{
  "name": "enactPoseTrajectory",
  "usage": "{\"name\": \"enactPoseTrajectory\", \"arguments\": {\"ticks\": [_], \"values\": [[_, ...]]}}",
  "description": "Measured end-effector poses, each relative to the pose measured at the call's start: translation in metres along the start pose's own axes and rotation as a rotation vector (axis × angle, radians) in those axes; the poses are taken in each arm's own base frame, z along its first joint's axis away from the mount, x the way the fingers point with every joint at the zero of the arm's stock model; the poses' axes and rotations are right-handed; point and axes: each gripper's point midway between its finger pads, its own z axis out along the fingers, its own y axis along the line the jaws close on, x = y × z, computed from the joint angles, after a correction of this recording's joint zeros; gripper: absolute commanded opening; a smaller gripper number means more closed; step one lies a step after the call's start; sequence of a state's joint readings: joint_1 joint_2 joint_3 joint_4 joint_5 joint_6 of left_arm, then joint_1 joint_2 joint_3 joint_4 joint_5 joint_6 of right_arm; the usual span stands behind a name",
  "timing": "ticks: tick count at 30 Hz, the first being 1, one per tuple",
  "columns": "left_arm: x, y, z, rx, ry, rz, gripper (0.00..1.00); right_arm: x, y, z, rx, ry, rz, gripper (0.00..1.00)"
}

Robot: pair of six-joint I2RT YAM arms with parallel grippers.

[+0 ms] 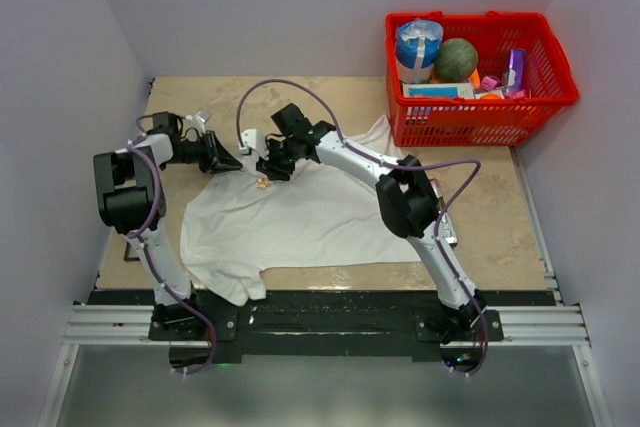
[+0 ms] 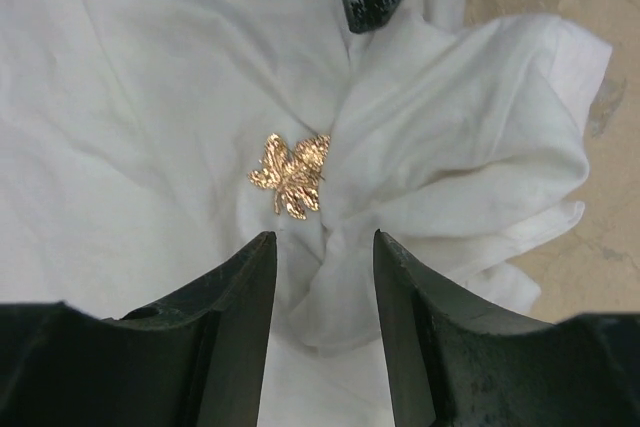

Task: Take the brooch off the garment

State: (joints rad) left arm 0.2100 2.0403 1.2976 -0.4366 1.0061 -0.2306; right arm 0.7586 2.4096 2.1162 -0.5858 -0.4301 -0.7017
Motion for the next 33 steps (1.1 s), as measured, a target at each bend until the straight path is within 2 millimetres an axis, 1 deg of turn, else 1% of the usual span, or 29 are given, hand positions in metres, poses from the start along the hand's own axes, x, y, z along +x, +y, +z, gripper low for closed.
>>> {"name": "enactPoseTrajectory", "arguments": {"ticks": [3, 5, 8, 10, 12, 15, 18, 24, 30, 33], "values": [[-0.002, -0.004, -0.004, -0.010, -0.010, 0.032, 0.19, -0.012, 0.005, 0.003, 0.008, -0.032, -0.027, 0.47], [-0.004, -0.006, -0.006, -0.015, -0.018, 0.050, 0.19, -0.022, 0.006, 0.006, 0.012, -0.059, -0.049, 0.49], [-0.008, -0.012, -0.010, -0.021, -0.035, 0.080, 0.19, -0.030, 0.006, 0.009, 0.012, -0.097, -0.090, 0.49], [-0.010, -0.015, -0.012, -0.026, -0.045, 0.093, 0.19, -0.027, 0.005, 0.012, 0.013, -0.106, -0.126, 0.49], [-0.012, -0.017, -0.014, -0.031, -0.052, 0.103, 0.19, -0.021, 0.005, 0.014, 0.001, -0.102, -0.162, 0.48], [-0.013, -0.020, -0.017, -0.036, -0.058, 0.111, 0.19, -0.018, 0.005, 0.014, -0.009, -0.100, -0.230, 0.45], [-0.013, -0.024, -0.020, -0.037, -0.061, 0.124, 0.18, -0.019, 0.002, 0.015, -0.004, -0.104, -0.292, 0.43], [-0.013, -0.028, -0.023, -0.037, -0.064, 0.144, 0.18, -0.026, -0.001, 0.016, 0.011, -0.126, -0.319, 0.41], [-0.014, -0.029, -0.023, -0.036, -0.067, 0.140, 0.18, -0.027, 0.005, 0.016, -0.020, -0.136, -0.357, 0.36], [-0.019, -0.032, -0.025, -0.035, -0.075, 0.150, 0.18, -0.027, 0.007, 0.017, -0.029, -0.137, -0.375, 0.34]]}}
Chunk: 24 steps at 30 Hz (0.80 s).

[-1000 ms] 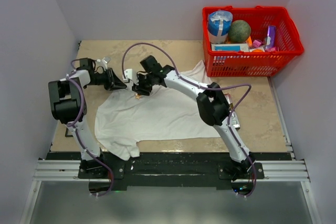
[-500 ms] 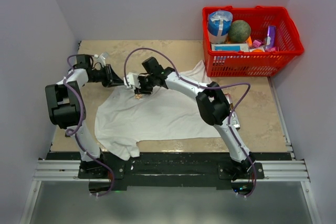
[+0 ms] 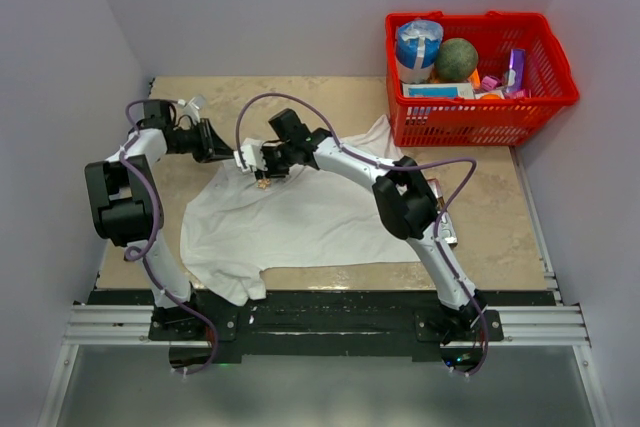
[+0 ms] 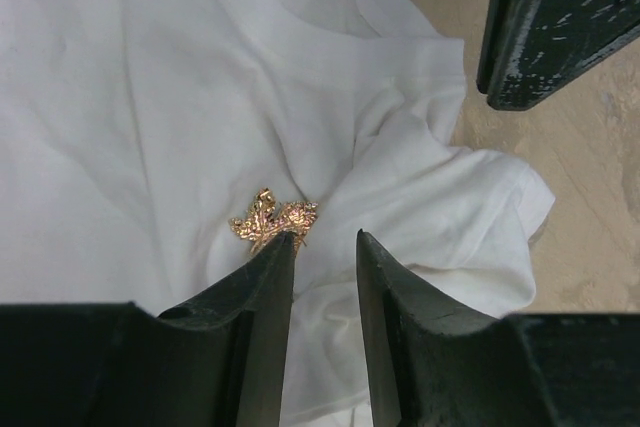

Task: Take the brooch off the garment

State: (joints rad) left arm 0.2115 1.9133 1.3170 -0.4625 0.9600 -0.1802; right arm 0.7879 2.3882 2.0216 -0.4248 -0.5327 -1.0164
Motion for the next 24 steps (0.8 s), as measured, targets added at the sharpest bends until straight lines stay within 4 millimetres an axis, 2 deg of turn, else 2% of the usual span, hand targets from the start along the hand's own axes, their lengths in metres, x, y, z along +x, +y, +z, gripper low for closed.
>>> {"name": "enactPoseTrajectory", "arguments": {"ticks": [8, 16, 24], "values": [[-0.005, -0.002, -0.002, 0.000, -0.010, 0.010, 0.18, 0.001, 0.008, 0.014, -0.033, -0.005, -0.051, 0.32], [0.001, 0.000, -0.013, -0.009, -0.028, -0.004, 0.18, 0.014, 0.023, 0.029, -0.079, 0.019, -0.065, 0.29], [0.002, 0.003, -0.027, -0.023, -0.063, -0.020, 0.19, 0.019, 0.020, 0.031, -0.068, 0.040, -0.081, 0.25]]}}
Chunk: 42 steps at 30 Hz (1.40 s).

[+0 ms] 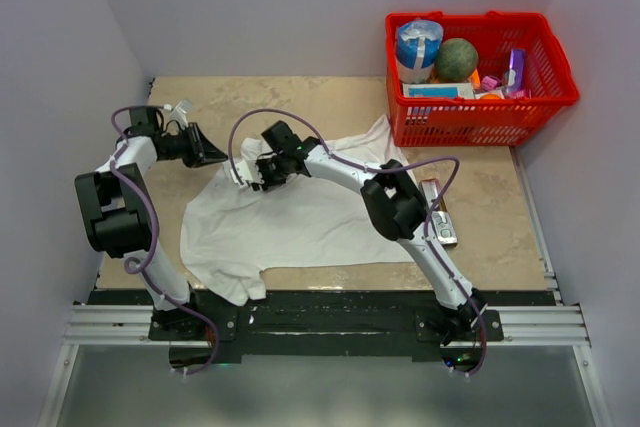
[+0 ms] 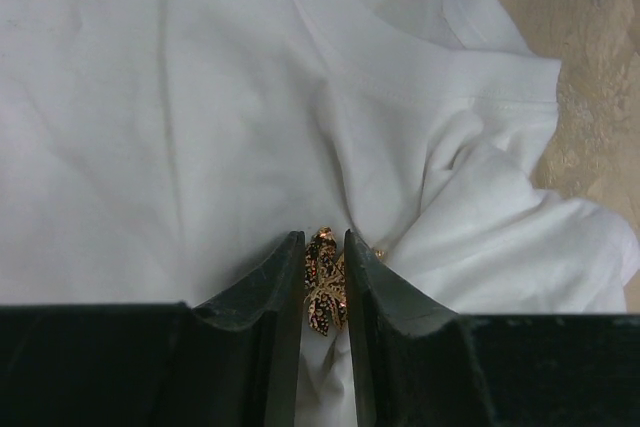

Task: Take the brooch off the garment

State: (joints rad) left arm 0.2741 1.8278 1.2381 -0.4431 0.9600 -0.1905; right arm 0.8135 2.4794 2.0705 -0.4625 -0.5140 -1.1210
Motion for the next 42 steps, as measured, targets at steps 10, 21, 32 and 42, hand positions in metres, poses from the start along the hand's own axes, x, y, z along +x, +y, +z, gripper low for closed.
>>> {"name": "enactPoseTrajectory", "arguments": {"ticks": [10, 21, 32, 42], "values": [[0.001, 0.000, 0.000, 0.006, -0.001, -0.006, 0.19, 0.002, -0.008, 0.000, 0.033, 0.014, -0.007, 0.07], [0.003, 0.001, 0.000, 0.006, 0.005, 0.010, 0.20, -0.001, -0.058, -0.023, 0.168, -0.036, 0.164, 0.04], [0.022, -0.020, 0.019, 0.065, 0.079, 0.103, 0.28, 0.006, -0.082, -0.058, 0.196, -0.193, 0.568, 0.04], [0.014, -0.031, 0.043, 0.054, 0.093, 0.458, 0.35, 0.002, -0.064, -0.058, -0.013, -0.463, 1.107, 0.04]]}}
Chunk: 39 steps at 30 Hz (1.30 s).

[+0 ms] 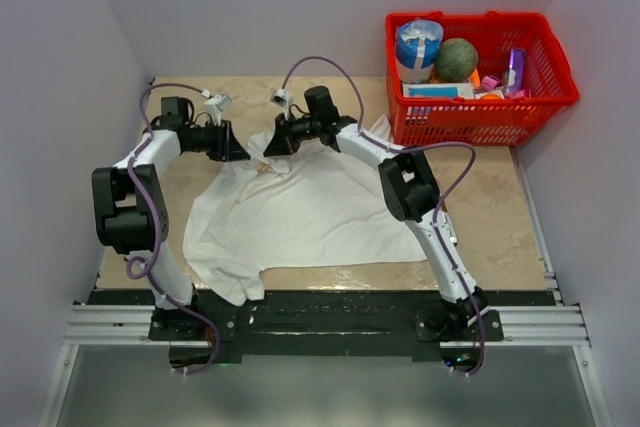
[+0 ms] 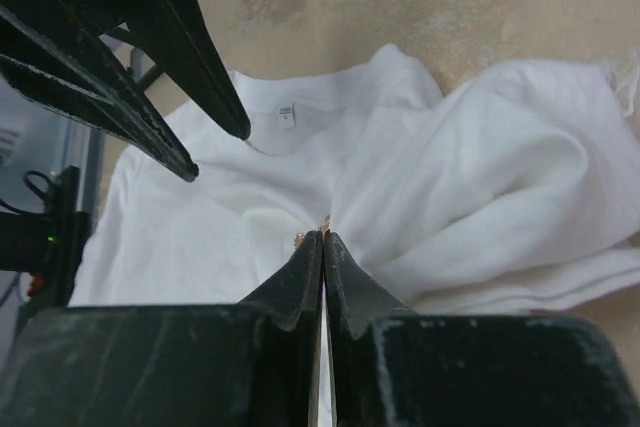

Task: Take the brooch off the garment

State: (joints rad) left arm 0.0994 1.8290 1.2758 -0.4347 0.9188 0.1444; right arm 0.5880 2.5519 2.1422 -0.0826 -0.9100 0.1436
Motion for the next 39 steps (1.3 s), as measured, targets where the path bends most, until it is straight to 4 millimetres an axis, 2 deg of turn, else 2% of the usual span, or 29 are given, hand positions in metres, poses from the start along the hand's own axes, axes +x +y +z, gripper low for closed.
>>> {"name": "enactPoseTrajectory", "arguments": {"ticks": [3, 7, 13, 16, 17, 20, 26, 30, 33, 39], "values": [[-0.004, 0.003, 0.007, -0.016, -0.004, 0.073, 0.35, 0.008, -0.009, -0.004, -0.023, -0.021, 0.139, 0.04], [-0.003, 0.006, 0.018, -0.036, 0.018, 0.161, 0.35, 0.010, -0.022, -0.012, -0.019, -0.038, 0.233, 0.08], [0.000, 0.010, 0.021, -0.051, 0.034, 0.223, 0.39, 0.005, -0.031, -0.022, -0.005, -0.056, 0.249, 0.09], [0.012, 0.013, 0.027, -0.063, 0.045, 0.221, 0.40, 0.005, -0.032, -0.023, -0.003, -0.058, 0.250, 0.18], [0.019, 0.014, 0.031, -0.073, 0.057, 0.211, 0.40, 0.005, -0.032, -0.023, -0.003, -0.057, 0.251, 0.21], [0.038, 0.008, 0.042, -0.087, 0.101, 0.144, 0.40, 0.006, -0.033, -0.023, 0.000, -0.053, 0.253, 0.22], [0.045, 0.007, 0.047, -0.129, 0.092, 0.043, 0.40, 0.011, -0.035, -0.025, 0.018, -0.034, 0.235, 0.24], [0.049, 0.010, 0.047, -0.159, 0.091, -0.021, 0.41, 0.013, -0.027, -0.033, 0.027, -0.013, 0.220, 0.24], [0.048, 0.012, 0.048, -0.168, 0.088, -0.054, 0.46, 0.005, -0.020, -0.037, 0.025, -0.016, 0.191, 0.25], [0.058, 0.028, 0.057, -0.173, 0.095, -0.167, 0.50, 0.005, -0.016, -0.038, 0.023, -0.008, 0.167, 0.26]]}}
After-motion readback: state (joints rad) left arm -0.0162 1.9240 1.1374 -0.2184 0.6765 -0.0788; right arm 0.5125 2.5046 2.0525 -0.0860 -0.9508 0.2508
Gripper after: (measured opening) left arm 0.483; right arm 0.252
